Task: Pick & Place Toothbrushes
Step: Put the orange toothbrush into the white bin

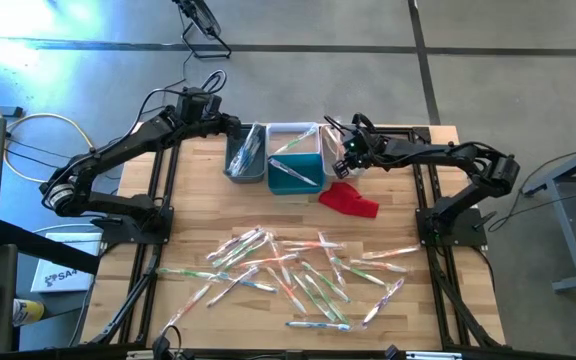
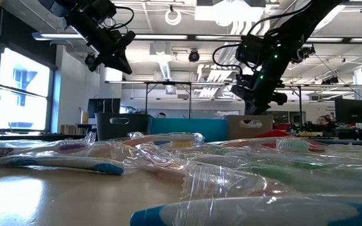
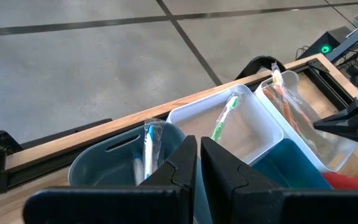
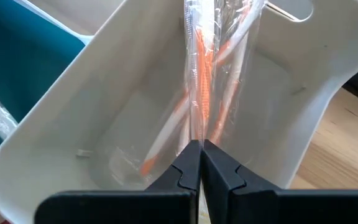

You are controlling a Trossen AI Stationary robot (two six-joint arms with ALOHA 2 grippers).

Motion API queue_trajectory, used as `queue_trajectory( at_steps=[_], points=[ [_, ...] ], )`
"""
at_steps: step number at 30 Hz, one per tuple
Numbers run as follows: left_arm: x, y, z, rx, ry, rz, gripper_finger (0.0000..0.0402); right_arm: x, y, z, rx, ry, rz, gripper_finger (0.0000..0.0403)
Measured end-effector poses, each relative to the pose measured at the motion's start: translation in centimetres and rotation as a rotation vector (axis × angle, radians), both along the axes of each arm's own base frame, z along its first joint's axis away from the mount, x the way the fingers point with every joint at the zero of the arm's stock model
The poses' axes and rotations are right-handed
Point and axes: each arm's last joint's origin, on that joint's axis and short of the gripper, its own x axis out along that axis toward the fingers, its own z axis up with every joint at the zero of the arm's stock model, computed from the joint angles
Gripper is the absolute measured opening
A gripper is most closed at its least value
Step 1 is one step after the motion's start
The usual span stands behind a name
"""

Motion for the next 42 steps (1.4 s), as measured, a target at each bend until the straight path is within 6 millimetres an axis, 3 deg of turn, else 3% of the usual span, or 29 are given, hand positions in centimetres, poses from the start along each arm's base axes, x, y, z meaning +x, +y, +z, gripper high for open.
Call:
queue_trajectory(
  at_steps=[6,14,18,32,42],
  points=[
    [0.0,0.0,0.0,0.000,0.000,0.000,0.0019,0.0,0.0,0.0,0.000,0.001,0.007,0.0017],
    [0.0,0.0,0.0,0.000,0.000,0.000,0.0019,0.1,0.1,0.0,0.016,-0.012,0.023,0.0112],
    [0.0,0.0,0.0,0.000,0.000,0.000,0.0019,-0.1,0.1,1.1,-0.026,-0.040,0.039,0.0131],
    [0.0,0.0,0.0,0.000,0.000,0.000,0.0019,-3.3,2.5,9.1,-0.198,-0.320,0.122,0.0087],
    [0.0,0.0,0.0,0.000,-0.001,-0.001,0.0019,-4.5,3.8,11.2,-0.161,-0.459,0.252,0.0043]
  ],
)
